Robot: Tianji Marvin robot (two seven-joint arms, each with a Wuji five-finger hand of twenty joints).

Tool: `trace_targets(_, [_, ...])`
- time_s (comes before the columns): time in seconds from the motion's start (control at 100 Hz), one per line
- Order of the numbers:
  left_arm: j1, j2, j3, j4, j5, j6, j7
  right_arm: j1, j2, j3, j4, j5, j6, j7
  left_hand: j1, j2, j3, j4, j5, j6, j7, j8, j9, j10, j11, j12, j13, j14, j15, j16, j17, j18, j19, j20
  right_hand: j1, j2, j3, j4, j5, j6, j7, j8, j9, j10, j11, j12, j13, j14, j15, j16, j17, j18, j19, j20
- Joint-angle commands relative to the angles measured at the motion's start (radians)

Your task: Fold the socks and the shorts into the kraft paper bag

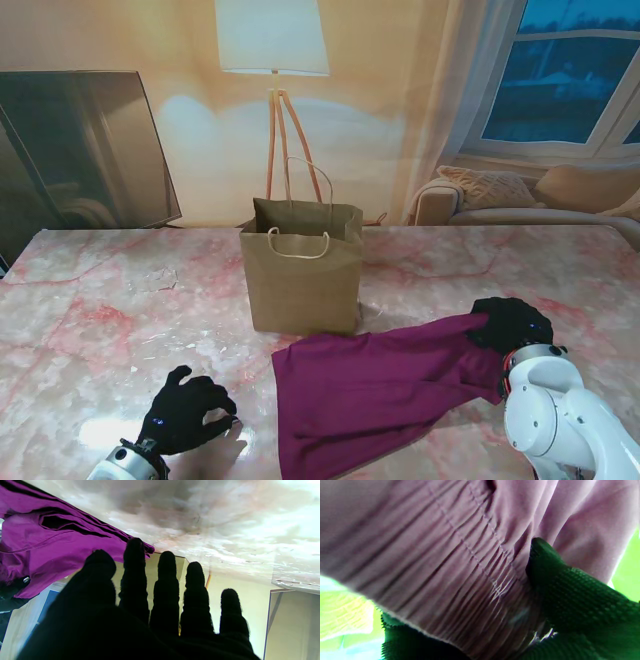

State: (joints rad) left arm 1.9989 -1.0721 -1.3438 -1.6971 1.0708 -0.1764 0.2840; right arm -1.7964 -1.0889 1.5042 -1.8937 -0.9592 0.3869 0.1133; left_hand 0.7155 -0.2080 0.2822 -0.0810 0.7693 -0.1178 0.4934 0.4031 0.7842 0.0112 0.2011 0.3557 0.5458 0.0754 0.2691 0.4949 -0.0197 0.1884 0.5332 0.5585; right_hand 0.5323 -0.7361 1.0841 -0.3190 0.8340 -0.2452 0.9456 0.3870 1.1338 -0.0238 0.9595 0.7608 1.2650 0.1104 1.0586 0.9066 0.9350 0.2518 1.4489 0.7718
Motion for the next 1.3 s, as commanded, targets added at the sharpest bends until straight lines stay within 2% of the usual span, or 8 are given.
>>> trace_targets(0.0, [0.003, 0.0, -0.001, -0.008, -0.001, 0.002, 0.003, -0.001, 0.006, 0.013, -0.034, -0.021, 0.0, 0.009, 0.016, 0.03, -0.017, 0.03, -0.018, 0.004, -0.016, 0.011, -0.024, 0.005, -0.018, -0.008, -0.031, -0.026, -0.033, -0.009, -0.013, -0.012, -0.013, -0.011, 0.009, 0.07, 0.007, 0.017, 0.067, 0.003, 0.052, 0.01, 0.02, -0.066, 0.059, 0.034, 0.035, 0.002, 0.055, 0.045, 0.008, 0.014, 0.081, 0.048])
trace_targets(0.19, [0.005, -0.001, -0.002, -0.013, -0.003, 0.006, 0.004, -0.038, 0.007, 0.024, -0.115, -0.063, 0.003, 0.03, 0.015, 0.034, -0.021, 0.031, -0.019, 0.006, -0.02, 0.013, -0.027, 0.006, -0.019, -0.009, -0.033, -0.025, -0.035, -0.013, -0.013, -0.011, -0.019, -0.014, -0.034, 0.048, -0.028, -0.002, 0.1, 0.035, 0.069, 0.048, 0.069, -0.062, 0.067, 0.024, 0.042, -0.008, 0.143, 0.072, 0.086, 0.023, 0.124, 0.068])
trace_targets(0.38, [0.004, -0.001, -0.003, -0.014, -0.003, 0.005, 0.003, -0.06, 0.011, -0.021, -0.189, -0.105, 0.006, 0.076, 0.015, 0.037, -0.024, 0.033, -0.018, 0.007, -0.023, 0.016, -0.029, 0.006, -0.02, -0.009, -0.035, -0.024, -0.036, -0.015, -0.013, -0.01, -0.024, -0.016, -0.056, 0.031, -0.04, 0.002, 0.131, 0.047, 0.077, 0.044, 0.128, -0.057, 0.055, -0.029, 0.045, -0.003, 0.214, 0.039, 0.169, 0.031, 0.154, 0.031])
trace_targets(0.41, [0.004, -0.001, -0.003, -0.015, -0.003, 0.005, 0.004, -0.057, 0.012, -0.038, -0.195, -0.116, 0.012, 0.084, 0.015, 0.038, -0.024, 0.033, -0.018, 0.007, -0.023, 0.016, -0.029, 0.008, -0.02, -0.009, -0.035, -0.024, -0.036, -0.015, -0.013, -0.01, -0.024, -0.016, -0.061, 0.026, -0.04, 0.003, 0.137, 0.051, 0.085, 0.03, 0.141, -0.056, 0.059, -0.056, 0.044, -0.006, 0.242, 0.016, 0.185, 0.028, 0.177, 0.002])
trace_targets(0.63, [0.01, 0.0, -0.012, -0.02, 0.0, 0.005, -0.003, 0.009, 0.02, -0.204, -0.203, -0.193, 0.113, 0.158, 0.013, 0.043, -0.03, 0.035, -0.016, 0.009, -0.025, 0.018, -0.029, 0.007, -0.021, -0.01, -0.038, -0.024, -0.038, -0.017, -0.015, -0.012, -0.029, -0.017, -0.077, -0.004, -0.025, 0.009, 0.162, 0.074, 0.1, -0.007, 0.23, -0.06, 0.029, -0.121, 0.047, -0.037, 0.337, 0.003, 0.221, -0.049, 0.32, -0.026])
trace_targets(0.89, [0.014, -0.002, -0.018, -0.019, -0.004, 0.002, 0.0, 0.122, 0.028, -0.412, -0.179, -0.13, 0.254, 0.185, 0.013, 0.046, -0.034, 0.037, -0.016, 0.01, -0.028, 0.021, -0.032, 0.006, -0.022, -0.01, -0.042, -0.023, -0.04, -0.018, -0.016, -0.014, -0.033, -0.018, -0.076, 0.006, -0.026, 0.015, 0.165, 0.09, 0.103, -0.016, 0.292, -0.066, 0.005, -0.176, 0.048, -0.036, 0.376, -0.021, 0.235, -0.099, 0.399, -0.061])
trace_targets(1.03, [0.019, -0.003, -0.025, -0.019, -0.006, 0.001, 0.002, 0.161, 0.032, -0.496, -0.159, -0.106, 0.296, 0.187, 0.013, 0.048, -0.035, 0.038, -0.016, 0.011, -0.029, 0.021, -0.033, 0.009, -0.022, -0.01, -0.043, -0.022, -0.04, -0.019, -0.017, -0.013, -0.035, -0.018, -0.08, 0.018, -0.028, 0.019, 0.17, 0.093, 0.098, -0.019, 0.307, -0.066, 0.001, -0.193, 0.047, -0.031, 0.388, -0.029, 0.239, -0.117, 0.425, -0.07])
trace_targets(1.29, [0.019, -0.003, -0.024, -0.015, -0.008, -0.002, 0.007, 0.293, 0.037, -0.676, -0.065, -0.031, 0.411, 0.165, 0.011, 0.049, -0.039, 0.039, -0.016, 0.012, -0.031, 0.023, -0.033, 0.01, -0.022, -0.01, -0.044, -0.023, -0.041, -0.019, -0.017, -0.013, -0.038, -0.018, -0.082, 0.037, -0.034, 0.022, 0.161, 0.086, 0.087, -0.029, 0.303, -0.057, -0.016, -0.215, 0.046, -0.01, 0.366, -0.053, 0.238, -0.122, 0.432, -0.086])
